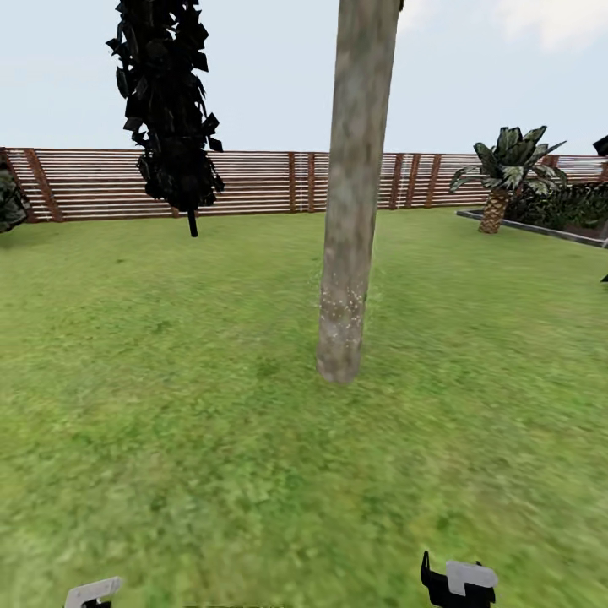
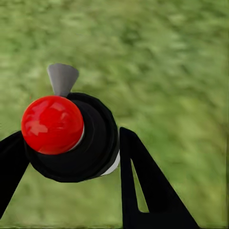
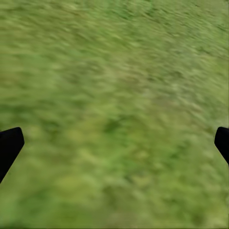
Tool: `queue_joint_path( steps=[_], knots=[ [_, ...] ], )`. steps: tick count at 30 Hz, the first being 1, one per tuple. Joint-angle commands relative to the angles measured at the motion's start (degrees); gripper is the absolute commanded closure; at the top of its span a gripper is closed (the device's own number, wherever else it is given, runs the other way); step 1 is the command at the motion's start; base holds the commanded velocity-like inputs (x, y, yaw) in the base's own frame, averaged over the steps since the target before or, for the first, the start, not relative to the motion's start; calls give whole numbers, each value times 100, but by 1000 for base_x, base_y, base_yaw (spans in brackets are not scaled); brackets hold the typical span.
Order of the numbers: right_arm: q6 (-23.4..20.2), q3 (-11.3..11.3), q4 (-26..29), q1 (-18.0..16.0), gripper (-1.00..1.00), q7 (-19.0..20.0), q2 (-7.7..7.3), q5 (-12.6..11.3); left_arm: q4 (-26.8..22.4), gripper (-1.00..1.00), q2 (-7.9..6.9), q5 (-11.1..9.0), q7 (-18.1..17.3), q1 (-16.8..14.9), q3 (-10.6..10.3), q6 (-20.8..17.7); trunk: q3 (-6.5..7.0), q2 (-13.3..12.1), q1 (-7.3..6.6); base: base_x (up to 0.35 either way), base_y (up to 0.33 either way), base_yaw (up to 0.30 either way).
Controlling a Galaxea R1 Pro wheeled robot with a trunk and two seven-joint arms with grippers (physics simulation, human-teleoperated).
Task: In the garden, pick up the pesticide atomizer on the floor and spray pesticide onto both trees until each tree trunk is fully covered.
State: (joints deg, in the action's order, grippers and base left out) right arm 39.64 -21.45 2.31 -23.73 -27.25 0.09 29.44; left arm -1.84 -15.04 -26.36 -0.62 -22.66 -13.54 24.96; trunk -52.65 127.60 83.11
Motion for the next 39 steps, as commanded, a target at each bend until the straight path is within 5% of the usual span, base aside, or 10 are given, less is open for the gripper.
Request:
queue_joint_path(
  steps=[1, 28, 39],
  knots=[
    [0, 0, -1, 0, -100, 0, 0, 0, 0, 100, 0, -1, 0, 2, 3, 0, -2, 0, 0, -1, -272, 282],
    [0, 0, -2, 0, -100, 0, 0, 0, 0, 100, -7, 0, 4, 1, 9, -3, -61, 0, 0, 146, -256, 282],
    [0, 0, -2, 0, -100, 0, 0, 0, 8, 100, -8, 0, 4, 3, 9, -4, -85, 0, 0, 8, -86, 282]
  ],
)
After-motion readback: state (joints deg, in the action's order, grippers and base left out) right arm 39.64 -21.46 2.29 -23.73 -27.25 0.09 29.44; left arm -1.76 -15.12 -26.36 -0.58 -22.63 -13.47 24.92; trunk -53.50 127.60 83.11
